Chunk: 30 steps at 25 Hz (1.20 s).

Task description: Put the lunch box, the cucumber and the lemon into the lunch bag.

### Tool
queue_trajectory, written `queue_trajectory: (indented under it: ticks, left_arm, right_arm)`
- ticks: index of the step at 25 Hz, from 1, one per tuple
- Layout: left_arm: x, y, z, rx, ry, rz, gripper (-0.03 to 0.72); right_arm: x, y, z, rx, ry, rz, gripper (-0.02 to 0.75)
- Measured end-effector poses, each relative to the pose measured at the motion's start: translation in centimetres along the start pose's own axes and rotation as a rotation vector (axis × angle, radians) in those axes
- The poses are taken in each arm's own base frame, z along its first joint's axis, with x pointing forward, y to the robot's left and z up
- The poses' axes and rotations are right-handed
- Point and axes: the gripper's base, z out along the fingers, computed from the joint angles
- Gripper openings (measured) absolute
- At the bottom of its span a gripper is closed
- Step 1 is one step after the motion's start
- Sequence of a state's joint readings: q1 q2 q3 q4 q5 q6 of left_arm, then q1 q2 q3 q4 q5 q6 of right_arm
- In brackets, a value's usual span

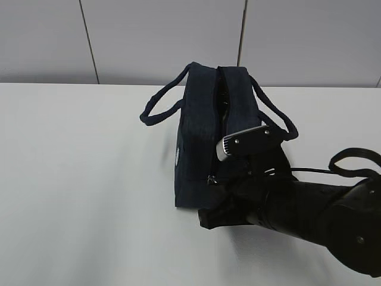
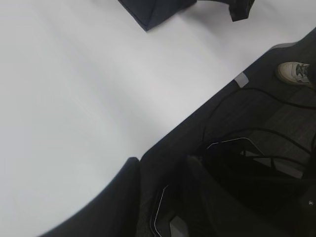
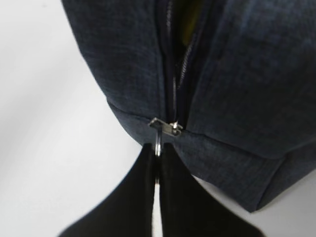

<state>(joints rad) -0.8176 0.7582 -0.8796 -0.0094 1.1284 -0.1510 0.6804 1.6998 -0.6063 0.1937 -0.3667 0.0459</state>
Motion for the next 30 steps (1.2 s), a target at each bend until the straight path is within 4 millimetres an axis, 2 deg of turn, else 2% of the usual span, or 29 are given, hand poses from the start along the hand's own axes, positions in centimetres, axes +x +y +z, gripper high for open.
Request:
queue_trajectory:
  ticks: [6,19,30]
  left_arm:
    - [-0.4,-0.1,0.8,0.004,0.031,-0.005,0.202]
    - [-0.8,-0.2,0.8,0.012,-0.008,-0.006,0.206]
    - [-0.8,-0.3,0.8,0.023,-0.008,-0.012,0.207]
  right_arm:
    - [-0.6,0.1,-0.9,-0.003,0.002,-0.004,0.000]
    - [-2.1,0.3,-3.2,-0.006,-0.020,-0.065,0.000]
    - [-2.8,0.2,-3.3,0.010,-0.062,-0.089,0.000]
